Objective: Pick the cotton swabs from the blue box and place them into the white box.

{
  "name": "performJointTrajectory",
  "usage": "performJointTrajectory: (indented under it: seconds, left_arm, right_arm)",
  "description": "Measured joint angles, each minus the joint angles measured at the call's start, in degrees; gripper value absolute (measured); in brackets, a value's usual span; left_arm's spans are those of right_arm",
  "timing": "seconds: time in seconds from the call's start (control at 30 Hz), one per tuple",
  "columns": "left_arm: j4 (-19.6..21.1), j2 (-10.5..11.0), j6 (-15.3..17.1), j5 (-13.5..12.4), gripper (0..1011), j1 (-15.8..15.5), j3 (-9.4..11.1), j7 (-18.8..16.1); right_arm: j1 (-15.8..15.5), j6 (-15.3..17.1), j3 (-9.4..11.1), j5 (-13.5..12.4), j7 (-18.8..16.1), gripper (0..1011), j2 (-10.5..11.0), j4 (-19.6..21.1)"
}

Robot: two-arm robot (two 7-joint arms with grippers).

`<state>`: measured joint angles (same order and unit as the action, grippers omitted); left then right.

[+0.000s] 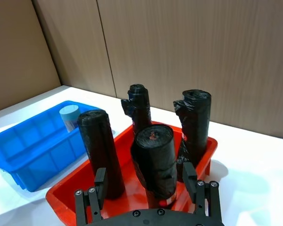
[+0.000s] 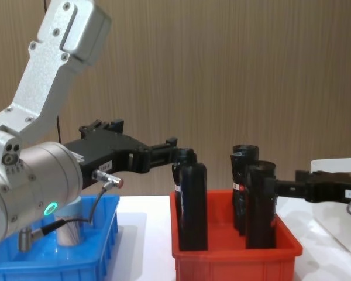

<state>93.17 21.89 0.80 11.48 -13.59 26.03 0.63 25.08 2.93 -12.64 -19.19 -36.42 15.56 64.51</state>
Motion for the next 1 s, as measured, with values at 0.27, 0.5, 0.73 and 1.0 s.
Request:
performJointTrajectory:
  seconds: [0.27, 0.5, 0.73, 1.0]
  left_arm:
    - [0.00, 0.00, 0.00, 0.00, 1004, 0.00, 0.00, 0.00]
    - [0.00, 0.00, 0.00, 0.00, 1004, 0.00, 0.00, 0.00]
    - [0.00, 0.00, 0.00, 0.00, 1004, 0.00, 0.00, 0.00]
    - [0.00, 0.00, 0.00, 0.00, 1004, 0.00, 0.00, 0.00]
  right_arm:
    - [3.22, -1.51, -1.11, 1.25, -0.98, 1002, -1.42, -4.39]
    - [5.68, -2.87, -1.82, 2.22, -1.13, 1002, -2.51, -7.86]
    - [7.86, -4.12, -2.50, 2.79, -1.19, 1002, -3.50, -11.13]
    - [10.14, -5.35, -3.27, 3.33, -1.22, 1002, -4.59, -14.76]
